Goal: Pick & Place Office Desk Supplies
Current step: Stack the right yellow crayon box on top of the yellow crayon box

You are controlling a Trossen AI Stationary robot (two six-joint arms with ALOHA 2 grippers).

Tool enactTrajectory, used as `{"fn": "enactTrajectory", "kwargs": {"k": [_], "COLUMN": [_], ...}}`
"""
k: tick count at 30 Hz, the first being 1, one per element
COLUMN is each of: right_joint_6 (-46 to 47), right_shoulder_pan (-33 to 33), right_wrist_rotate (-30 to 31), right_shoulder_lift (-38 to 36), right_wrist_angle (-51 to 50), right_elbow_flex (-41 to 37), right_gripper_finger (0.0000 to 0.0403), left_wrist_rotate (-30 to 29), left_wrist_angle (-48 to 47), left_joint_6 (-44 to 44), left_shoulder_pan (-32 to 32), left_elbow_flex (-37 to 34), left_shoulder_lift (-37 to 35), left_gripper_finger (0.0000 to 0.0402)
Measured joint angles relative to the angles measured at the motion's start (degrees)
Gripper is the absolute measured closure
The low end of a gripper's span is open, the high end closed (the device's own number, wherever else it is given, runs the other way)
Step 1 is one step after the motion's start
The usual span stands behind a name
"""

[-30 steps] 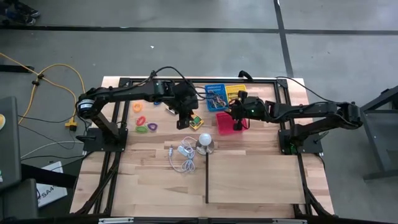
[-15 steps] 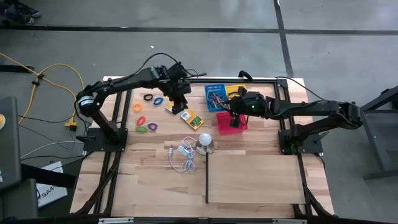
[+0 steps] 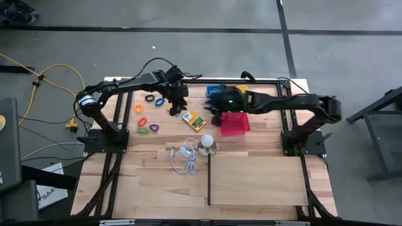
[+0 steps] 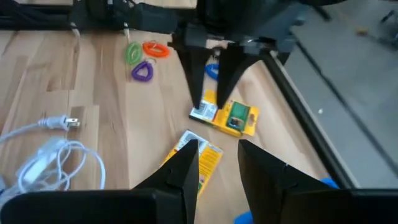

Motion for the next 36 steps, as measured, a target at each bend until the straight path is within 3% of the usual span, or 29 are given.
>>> {"fn": "enactTrajectory", "kwargs": {"k": [8,13,20,27,36], "right_joint_6": [4.7,5.8,15.0,21.0,26.1], "right_shoulder_pan": [1.9,3.5,3.6,2.2,-1.0], "right_wrist_rotate": [0.7,5.4,6.5,5.8,-0.3], "right_shoulder_lift": [10.9,14.4,14.9,14.9,17.7], "right_wrist_angle": [-8.5,-12.4,-13.4,-13.4,-13.7], "right_elbow_flex": [12.9,17.4,18.1,18.1,19.5], "right_gripper_finger": [0.0302,0.0302,0.0302,0.0302,0.0302], "left_wrist_rotate": [-0.4,-0.1,0.3,6.2,5.9], "left_wrist_angle": [-0.2,-0.3,-0.4,-0.6,-0.7], "left_joint_6": [4.2,4.1,4.5,8.9,10.8], "left_shoulder_pan": [4.0,6.4,7.6,7.6,7.7], "left_elbow_flex": [-2.3,-3.3,-3.6,-3.6,-3.6], "left_shoulder_lift": [0.0,0.0,0.0,0.0,0.0], "left_gripper_finger": [0.0261,0.0261,0.0261,0.0261,0.0261]}}
